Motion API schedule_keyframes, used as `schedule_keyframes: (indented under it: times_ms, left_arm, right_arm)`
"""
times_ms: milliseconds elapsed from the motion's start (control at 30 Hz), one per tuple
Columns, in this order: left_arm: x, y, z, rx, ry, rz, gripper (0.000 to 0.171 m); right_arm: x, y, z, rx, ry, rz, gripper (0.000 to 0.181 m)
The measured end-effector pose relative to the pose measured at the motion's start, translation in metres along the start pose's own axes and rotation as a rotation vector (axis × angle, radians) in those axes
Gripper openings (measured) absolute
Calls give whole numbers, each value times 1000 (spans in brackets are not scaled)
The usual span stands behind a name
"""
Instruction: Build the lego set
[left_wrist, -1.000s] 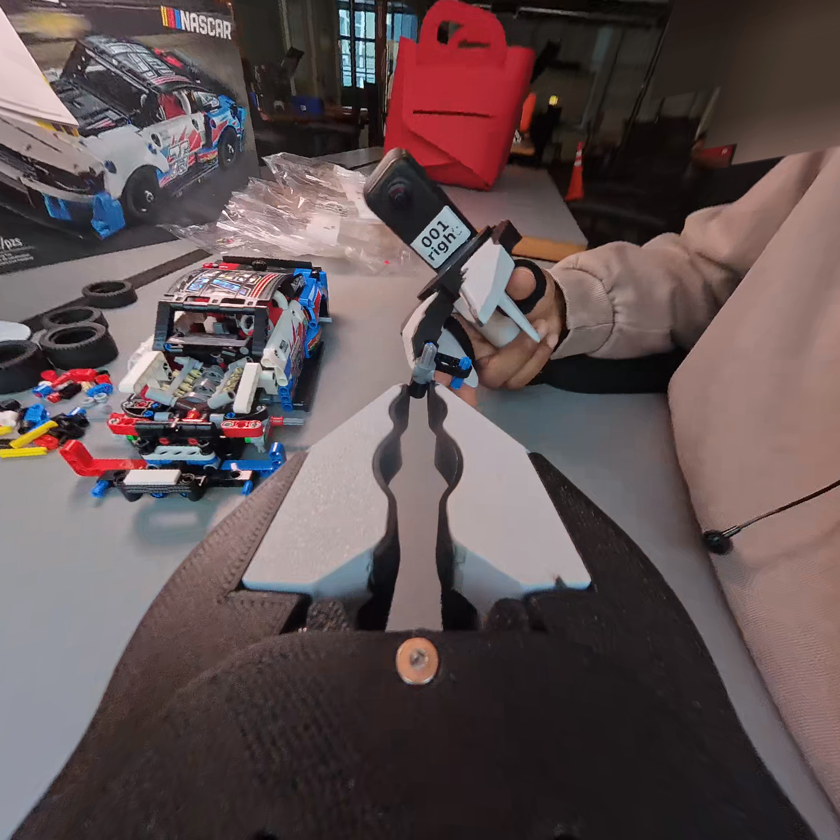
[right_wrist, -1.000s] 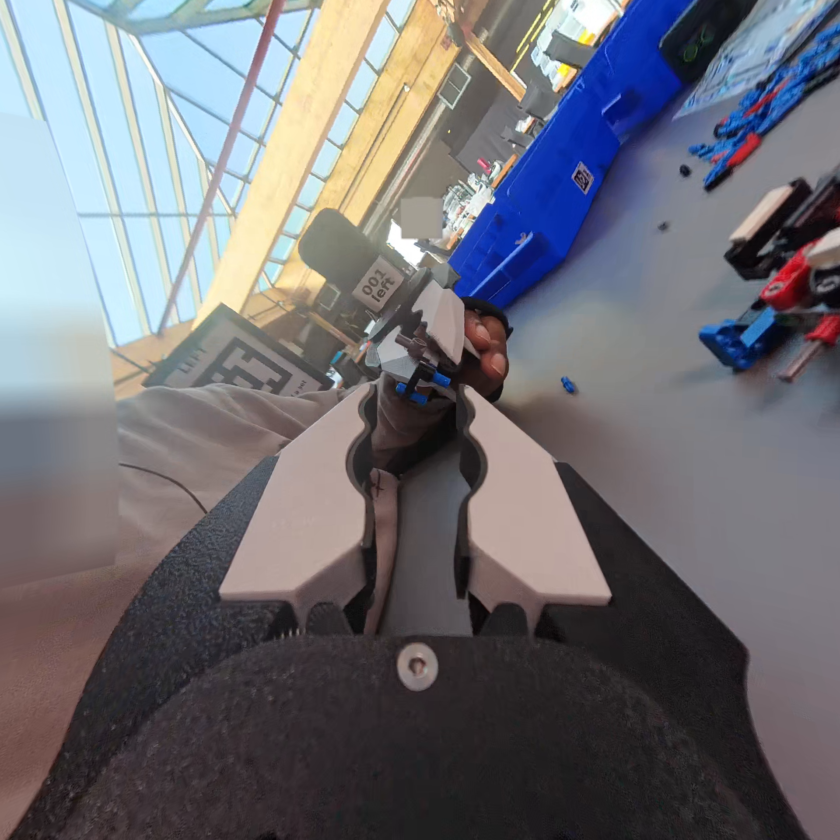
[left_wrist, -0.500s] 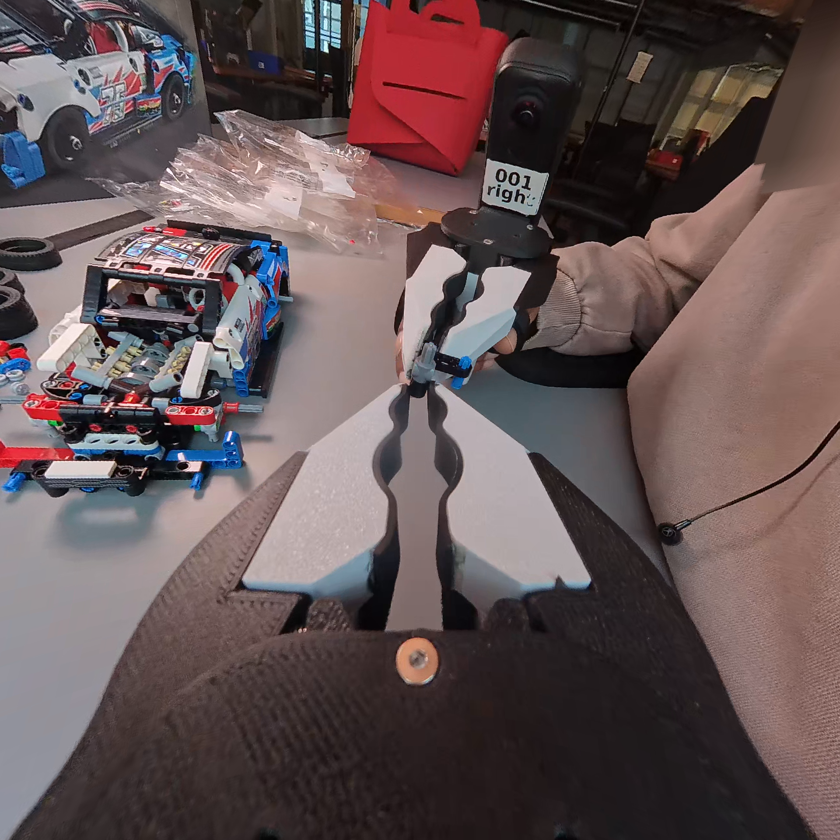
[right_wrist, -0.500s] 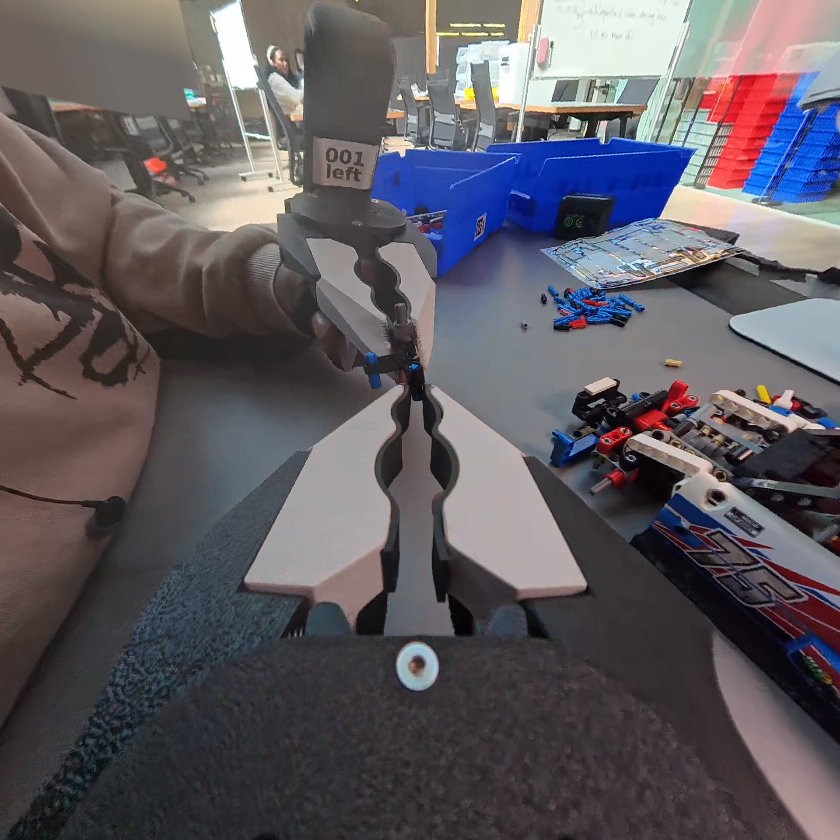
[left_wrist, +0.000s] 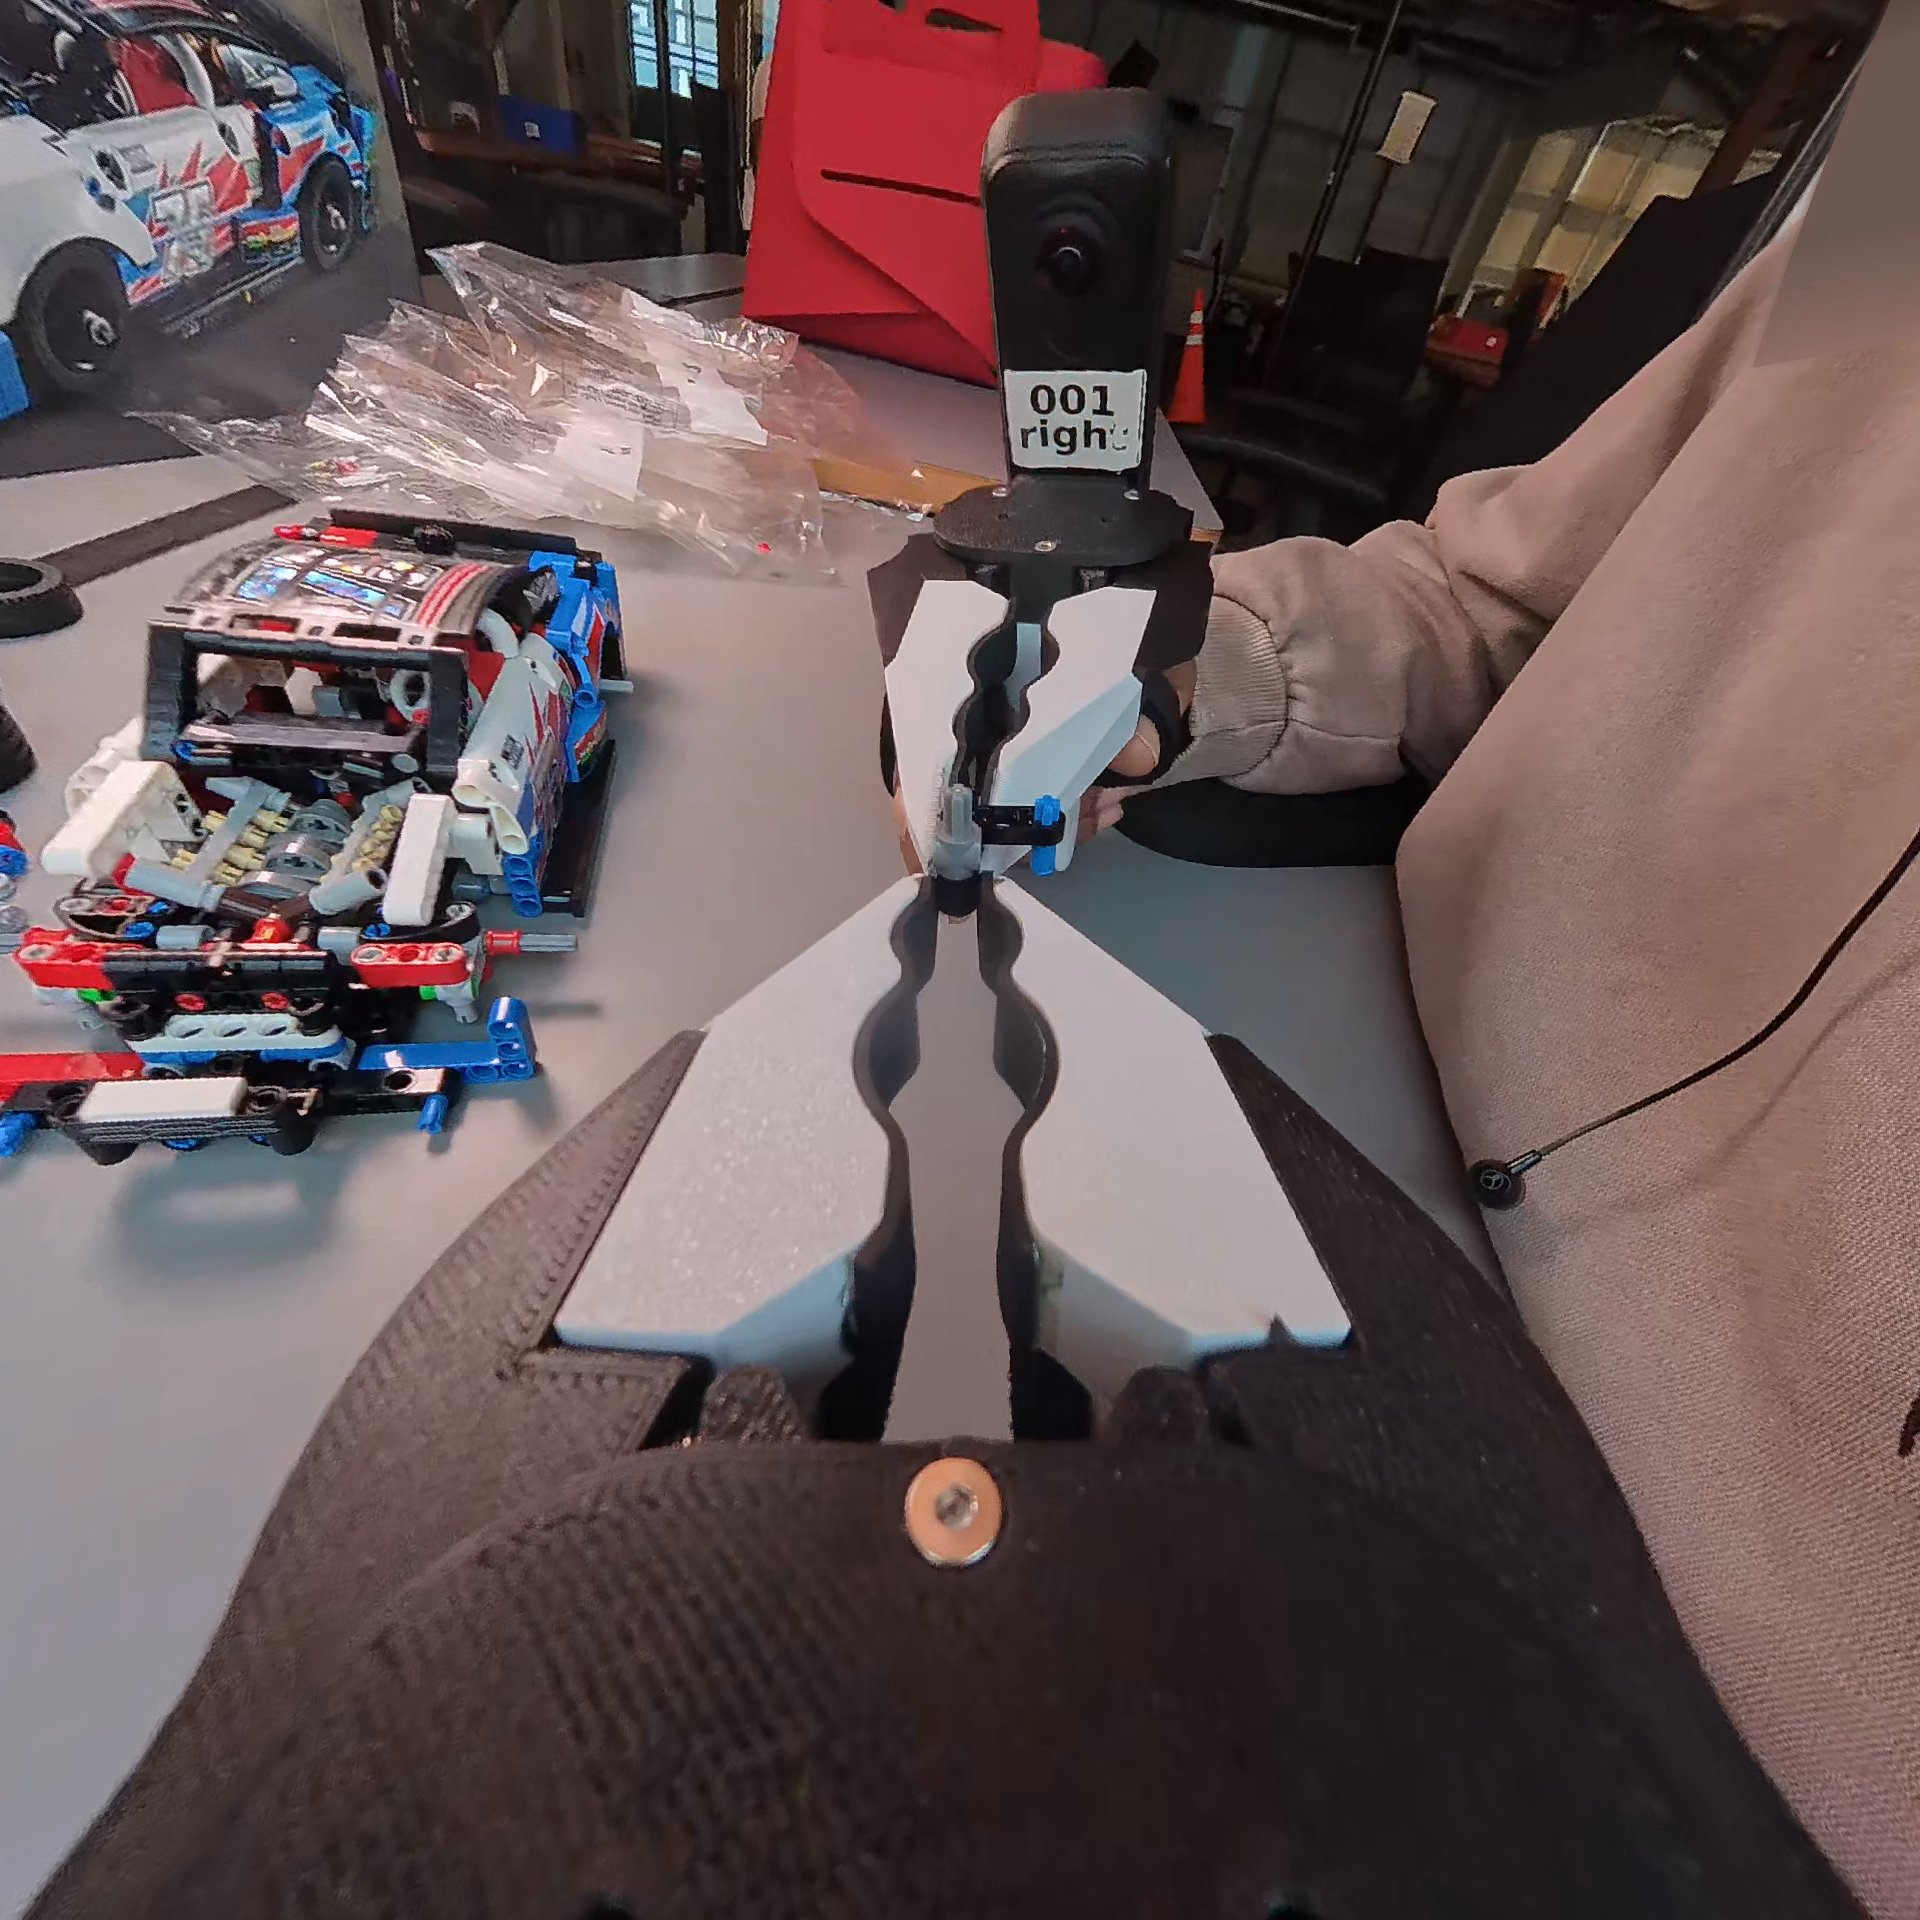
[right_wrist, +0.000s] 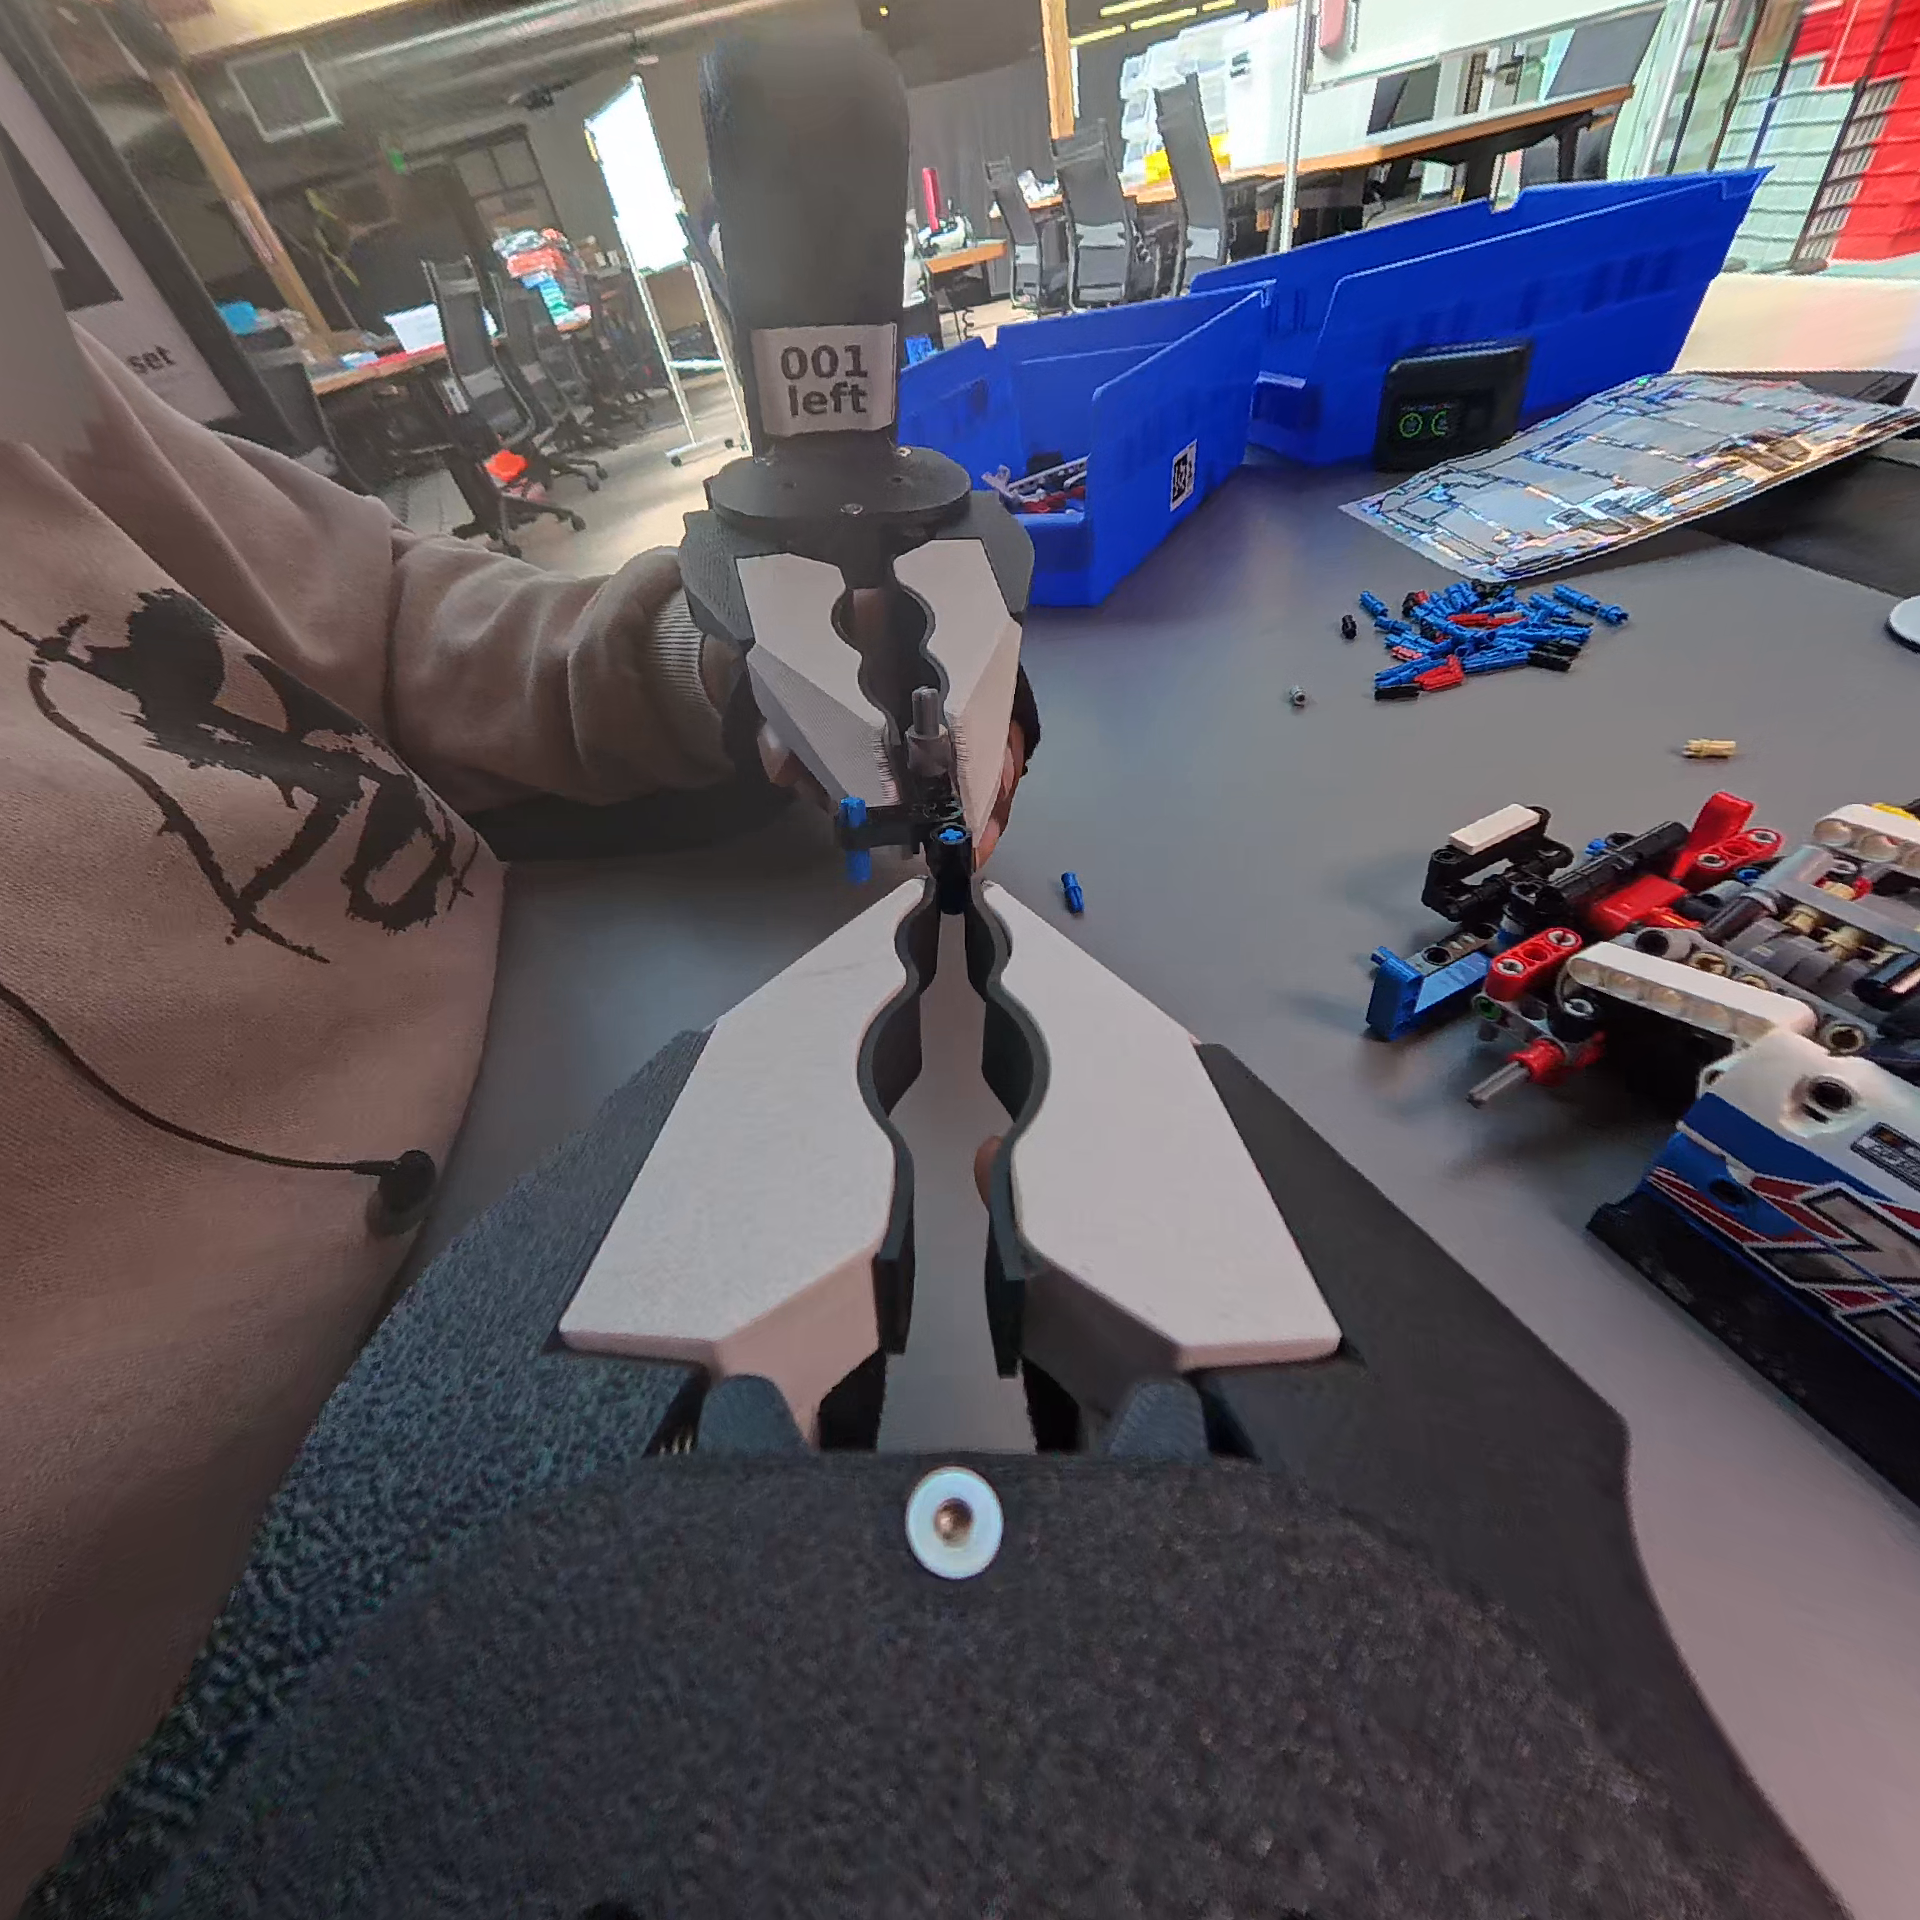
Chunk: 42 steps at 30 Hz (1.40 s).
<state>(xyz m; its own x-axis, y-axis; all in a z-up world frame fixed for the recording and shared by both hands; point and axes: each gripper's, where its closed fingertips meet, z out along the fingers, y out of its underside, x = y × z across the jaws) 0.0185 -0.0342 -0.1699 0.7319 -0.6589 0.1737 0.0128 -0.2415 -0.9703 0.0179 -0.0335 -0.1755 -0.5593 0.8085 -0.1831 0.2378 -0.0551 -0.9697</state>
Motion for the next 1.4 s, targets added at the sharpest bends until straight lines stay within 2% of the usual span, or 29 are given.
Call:
schedule_keyframes:
  times_ms: [67, 100, 167, 267, 333, 433, 567, 767, 867, 1000, 1200, 1400]
  left_arm:
    - [-15, -13, -14, 29, -83, 37, 6]
    - [-27, -24, -27, 64, -138, 41, 6]
    - [-52, -42, -59, 135, -244, 11, 6]
    - [-86, -37, -96, 127, -389, 0, 5]
    - [-102, -25, -108, 115, -436, -23, 5]
    - [-117, -2, -111, 48, -472, -54, 6]
    - [-120, 11, -106, -8, -480, -46, 6]
    - [-118, 17, -102, -49, -483, -25, 6]
    - [-116, 15, -102, -45, -479, -13, 6]
    - [-113, 13, -98, -45, -466, 0, 6]
    - [-109, 14, -93, -57, -456, 14, 6]
    - [-108, 16, -90, -63, -448, 15, 6]
  right_arm:
    - [6, -6, -1, 27, 44, -1, 9]
    - [12, -5, -1, 15, 73, -15, 16]
    - [21, 4, 1, -53, 112, -39, 17]
    - [25, 27, 18, -240, 120, -57, 14]
    - [26, 40, 33, -359, 125, -97, 13]
    - [29, 49, 61, -488, 133, -177, 10]
    - [31, 46, 97, -633, 109, -270, 11]
    - [34, 62, 117, -907, 57, -340, 10]
    - [29, 64, 115, -914, 34, -317, 7]
    - [22, 70, 95, -925, 40, -282, 3]
    - [36, 72, 63, -869, 180, -171, 6]
    - [35, 69, 64, -743, 282, -66, 17]
